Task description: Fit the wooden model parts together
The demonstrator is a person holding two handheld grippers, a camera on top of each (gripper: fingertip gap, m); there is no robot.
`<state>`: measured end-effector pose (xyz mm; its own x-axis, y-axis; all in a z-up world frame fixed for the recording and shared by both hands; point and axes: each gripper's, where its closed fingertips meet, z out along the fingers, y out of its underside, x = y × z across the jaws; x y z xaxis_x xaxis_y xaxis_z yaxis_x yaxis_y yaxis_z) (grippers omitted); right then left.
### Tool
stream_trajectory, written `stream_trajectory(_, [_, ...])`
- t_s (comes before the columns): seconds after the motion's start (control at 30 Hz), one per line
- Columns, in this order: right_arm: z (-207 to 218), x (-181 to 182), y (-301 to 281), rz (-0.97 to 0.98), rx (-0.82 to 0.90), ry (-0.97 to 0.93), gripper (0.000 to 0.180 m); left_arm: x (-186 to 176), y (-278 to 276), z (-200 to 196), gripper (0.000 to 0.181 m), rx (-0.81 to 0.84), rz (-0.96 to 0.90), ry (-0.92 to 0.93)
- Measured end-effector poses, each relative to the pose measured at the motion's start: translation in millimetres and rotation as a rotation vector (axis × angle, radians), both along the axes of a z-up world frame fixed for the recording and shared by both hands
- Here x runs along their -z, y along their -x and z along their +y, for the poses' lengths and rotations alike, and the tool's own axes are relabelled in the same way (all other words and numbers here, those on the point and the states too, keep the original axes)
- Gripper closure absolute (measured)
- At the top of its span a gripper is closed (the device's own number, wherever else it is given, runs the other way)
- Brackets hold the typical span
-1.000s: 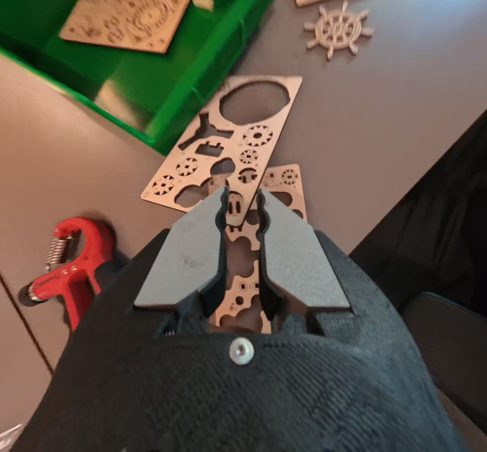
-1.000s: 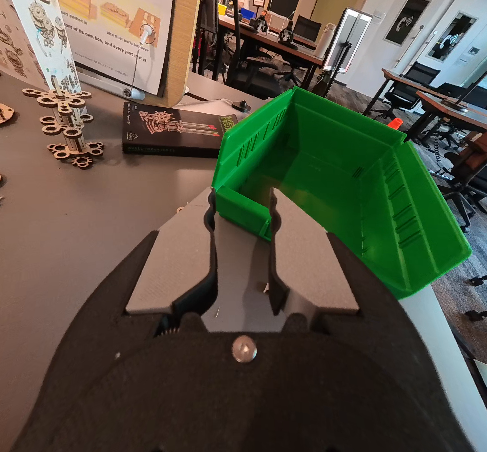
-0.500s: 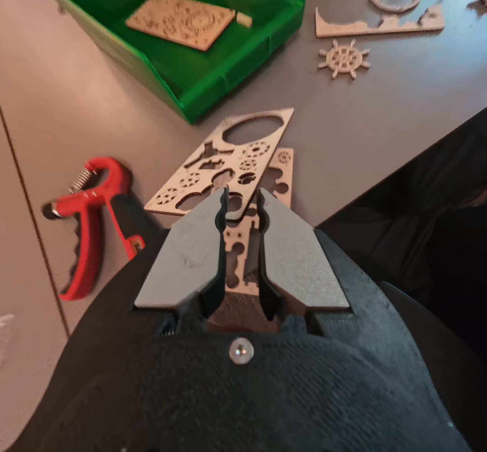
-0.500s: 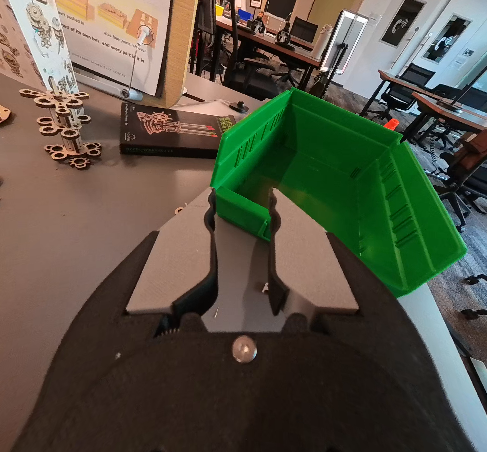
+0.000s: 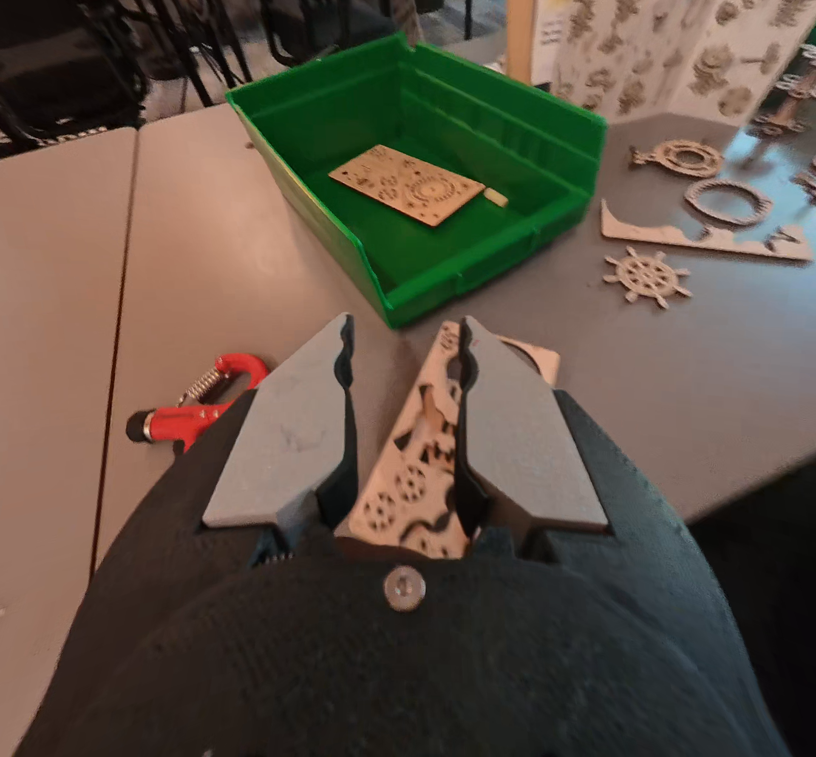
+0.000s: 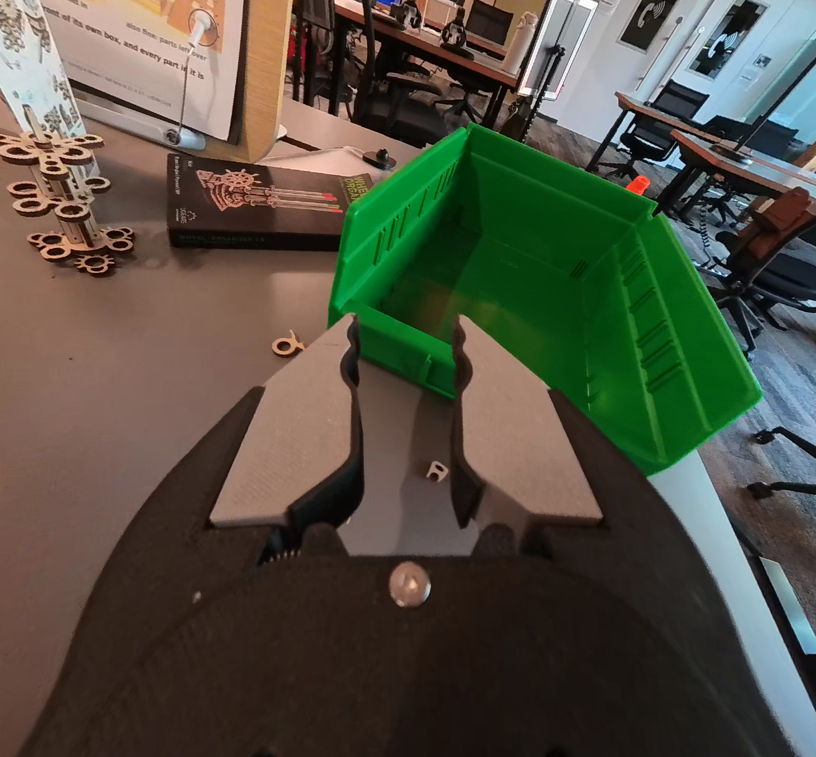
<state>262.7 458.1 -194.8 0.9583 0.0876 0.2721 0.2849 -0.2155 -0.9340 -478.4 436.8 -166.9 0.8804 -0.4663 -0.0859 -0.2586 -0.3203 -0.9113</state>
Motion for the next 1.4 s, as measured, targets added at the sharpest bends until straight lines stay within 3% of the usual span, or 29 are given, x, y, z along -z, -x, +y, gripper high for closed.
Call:
stream_trajectory(0.23, [5.3,16.9,-10.9,-0.098,0.091,0.087,0.144,35.7,-10.8,88.1,0.106,-0.073,-0.046,0.099])
stream_trajectory(0.27, [6.7,20.0,-14.0,-0.124,0.115,0.103,0.146,41.2,-9.5,95.4,0.111,-0.09,-0.06,0.105])
stream_trajectory(0.33, [9.1,25.7,-20.8,-0.18,0.166,0.136,0.148,47.9,-13.8,103.5,0.165,-0.063,-0.07,0.091])
stream_trajectory(0.37, [10.1,28.7,-24.0,-0.207,0.19,0.155,0.148,46.2,-10.2,108.8,0.169,-0.098,-0.069,0.063])
stream_trajectory(0.43, [11.2,34.9,-28.8,-0.249,0.227,0.19,0.148,45.7,3.8,117.2,0.178,-0.174,0.111,0.003])
stream_trajectory(0.5, [12.1,39.1,-33.3,-0.274,0.257,0.216,0.149,36.6,5.6,121.6,0.177,-0.177,0.261,-0.074])
stream_trajectory(0.93, [9.8,22.9,-28.4,-0.231,0.232,0.128,0.148,-43.2,10.6,124.7,0.181,-0.115,0.428,-0.434])
stream_trajectory(1.23, [10.0,14.9,-13.7,-0.195,0.16,0.083,0.15,-43.7,50.1,146.4,0.181,-0.257,0.457,-0.285])
stream_trajectory(1.4, [9.9,9.6,-1.2,-0.16,0.095,0.053,0.149,-29.2,59.9,140.4,0.18,-0.285,0.37,-0.161])
